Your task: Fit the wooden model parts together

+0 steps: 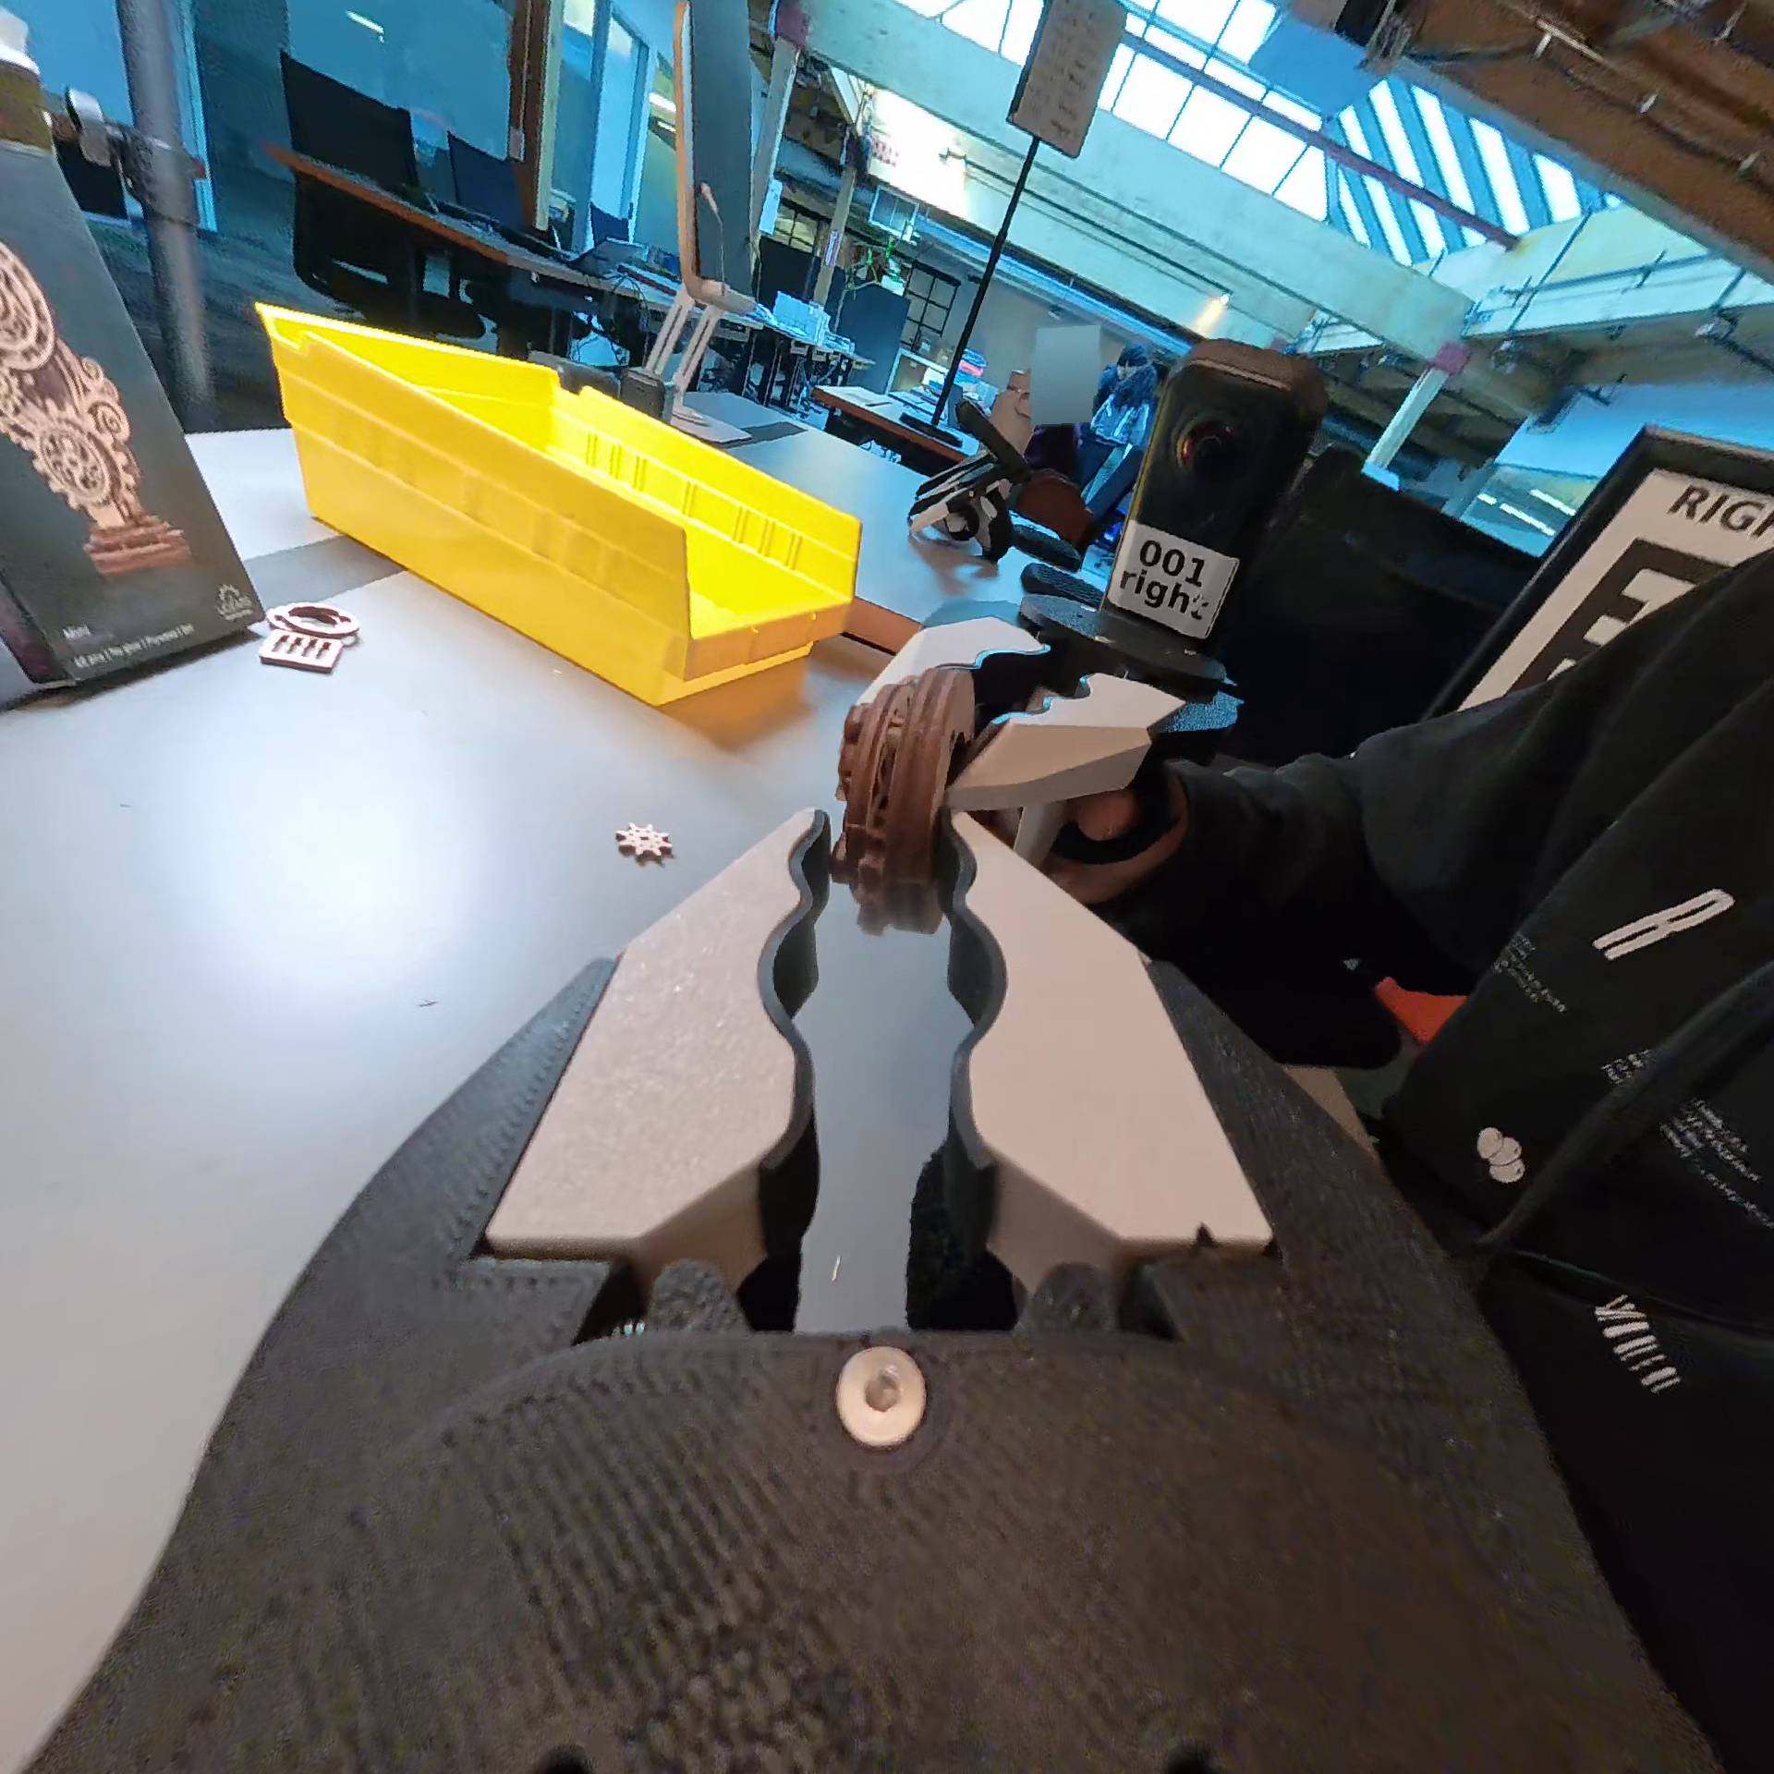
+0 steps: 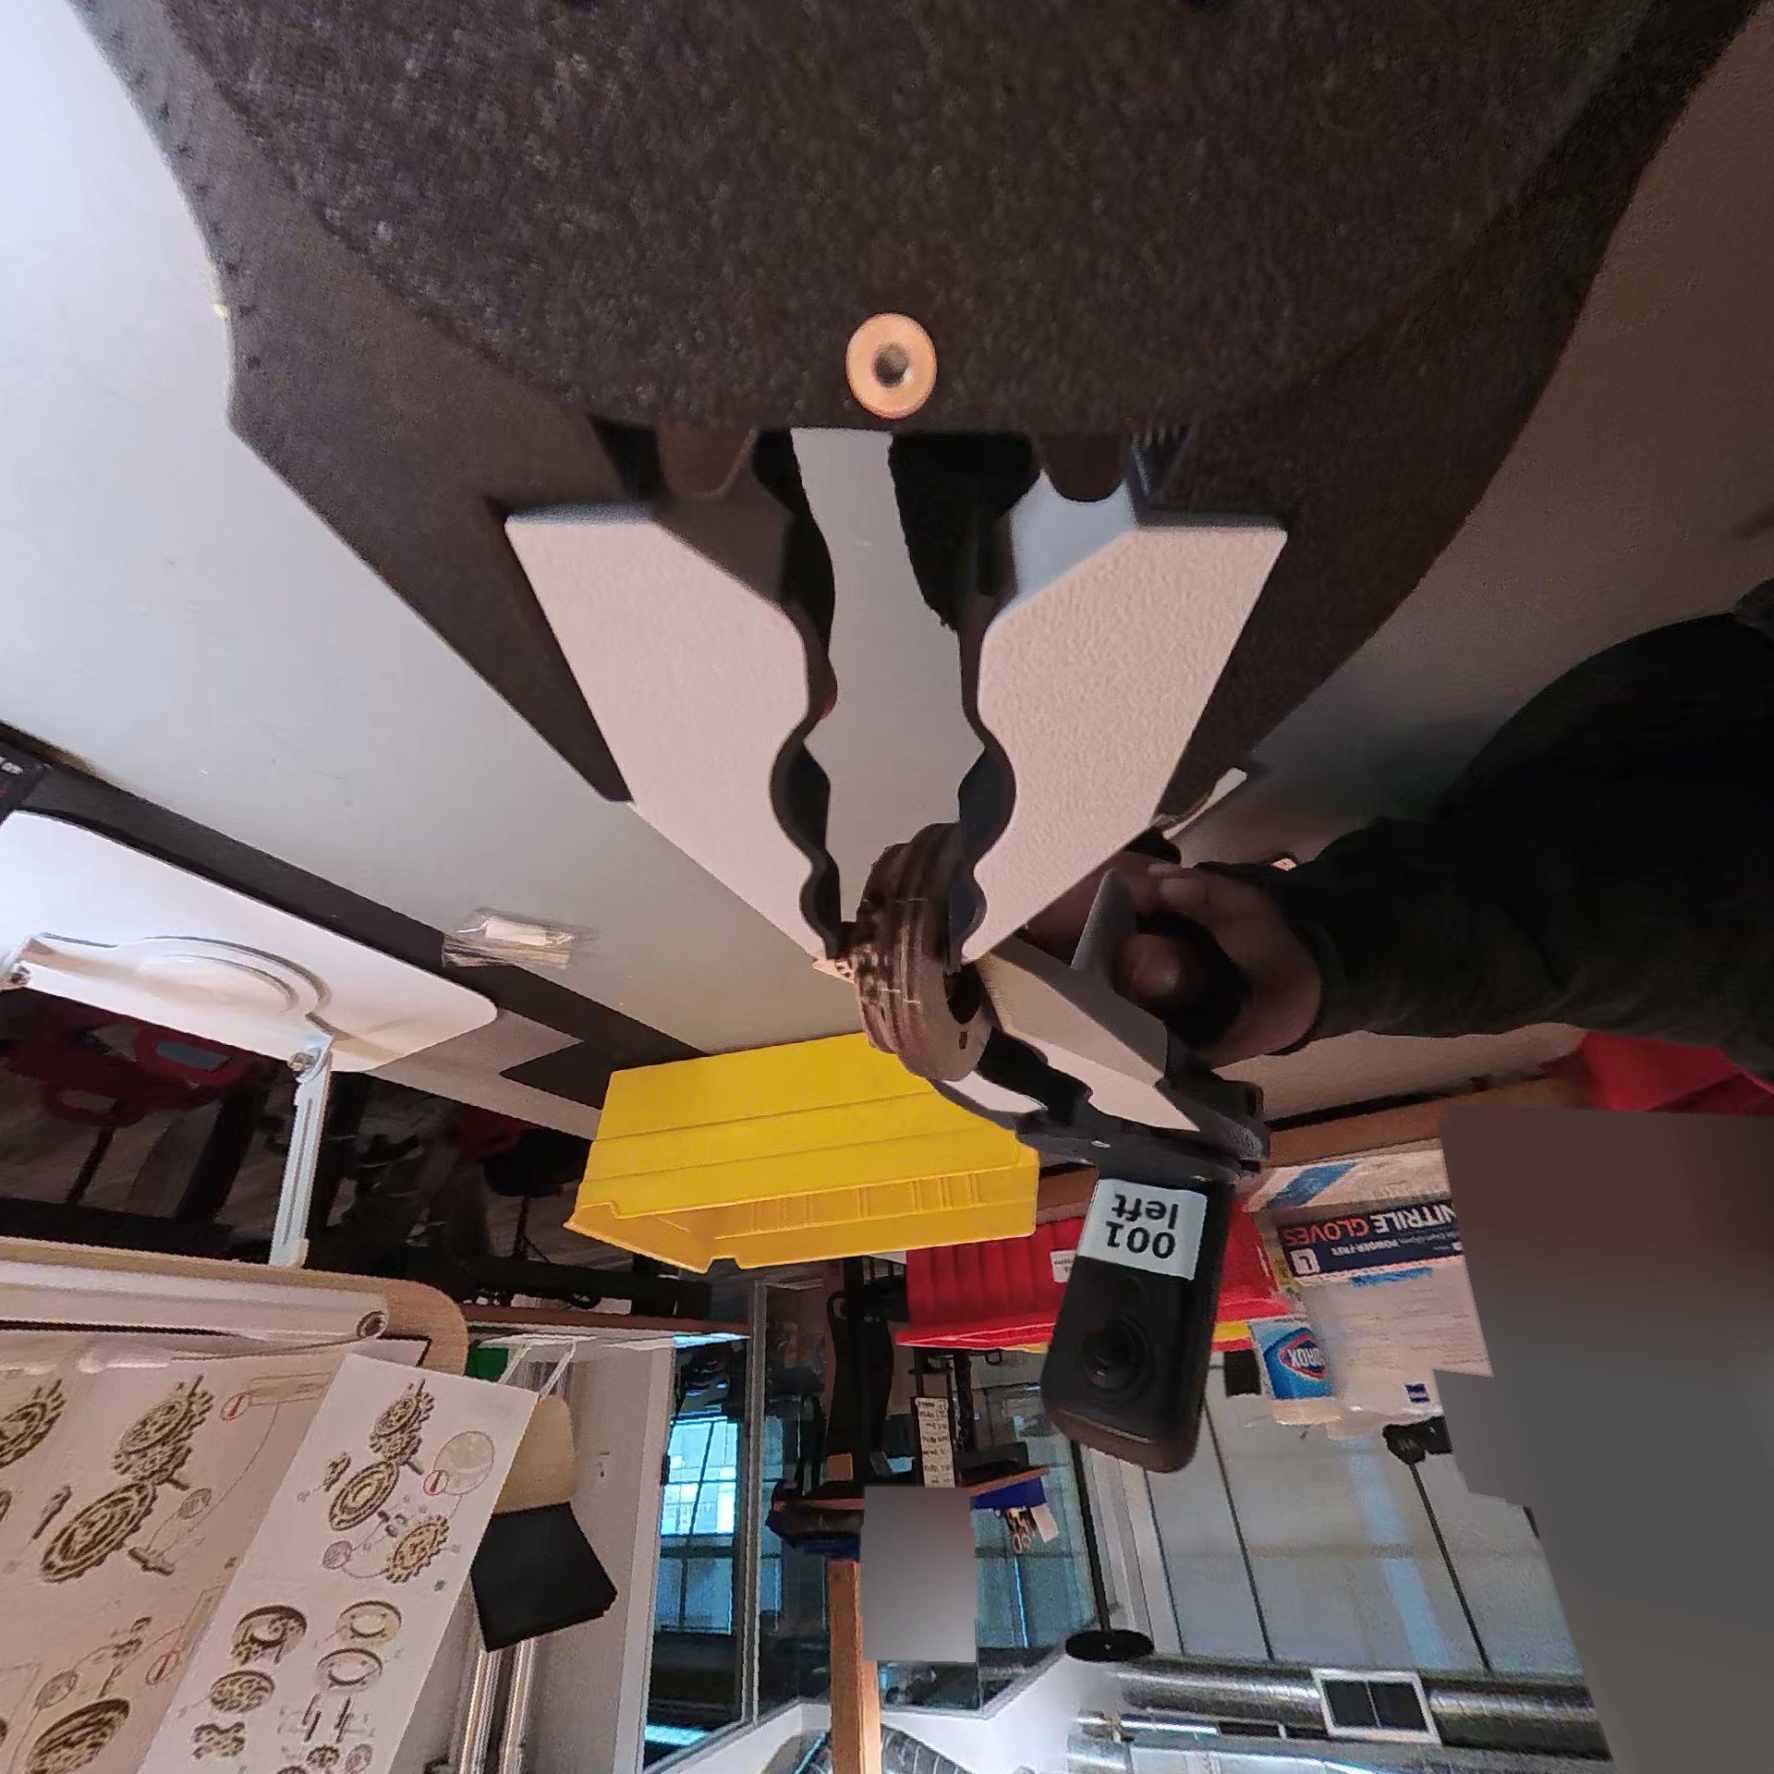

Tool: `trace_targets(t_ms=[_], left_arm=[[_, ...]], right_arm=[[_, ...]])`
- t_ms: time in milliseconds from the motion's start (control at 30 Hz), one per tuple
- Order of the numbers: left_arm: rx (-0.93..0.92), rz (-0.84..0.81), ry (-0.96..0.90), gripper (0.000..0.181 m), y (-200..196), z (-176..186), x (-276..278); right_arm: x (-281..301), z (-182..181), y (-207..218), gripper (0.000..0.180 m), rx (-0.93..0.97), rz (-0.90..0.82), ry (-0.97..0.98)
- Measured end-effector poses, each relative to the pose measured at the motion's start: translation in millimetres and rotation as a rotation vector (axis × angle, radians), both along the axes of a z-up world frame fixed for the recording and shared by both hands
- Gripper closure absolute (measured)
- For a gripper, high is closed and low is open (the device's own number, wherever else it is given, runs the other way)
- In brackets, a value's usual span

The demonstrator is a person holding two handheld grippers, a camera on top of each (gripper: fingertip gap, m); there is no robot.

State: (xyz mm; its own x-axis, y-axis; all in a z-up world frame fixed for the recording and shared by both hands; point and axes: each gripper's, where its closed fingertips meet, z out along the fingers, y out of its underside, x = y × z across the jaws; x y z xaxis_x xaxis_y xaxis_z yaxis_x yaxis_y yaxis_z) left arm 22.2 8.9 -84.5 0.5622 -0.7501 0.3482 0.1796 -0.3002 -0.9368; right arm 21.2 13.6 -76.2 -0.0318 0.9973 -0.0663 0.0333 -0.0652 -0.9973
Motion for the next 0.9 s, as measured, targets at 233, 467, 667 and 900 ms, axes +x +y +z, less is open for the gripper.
trace_targets(t_ms=[233, 467, 667, 900], left_arm=[[-0.035, 0.019, 0.011, 0.161, 2.0, -3.9, -1.4], [-0.023, 0.015, 0.067, 0.161, 1.0, -7.8, -3.0], [-0.039, 0.043, 0.096, 0.161, 4.5, -11.0, -4.6], [-0.079, 0.070, 0.019, 0.159, 8.7, -10.9, -5.2]], right_arm=[[-1.0, -2.7, 1.9, 0.160, 0.007, -0.017, -0.003], [-3.1, -8.4, 0.8, 0.159, -0.087, 0.018, -0.042], [-4.5, -12.1, 3.6, 0.162, -0.132, -0.003, -0.057], [-3.7, -10.2, 7.5, 0.162, -0.052, -0.058, -0.045]])
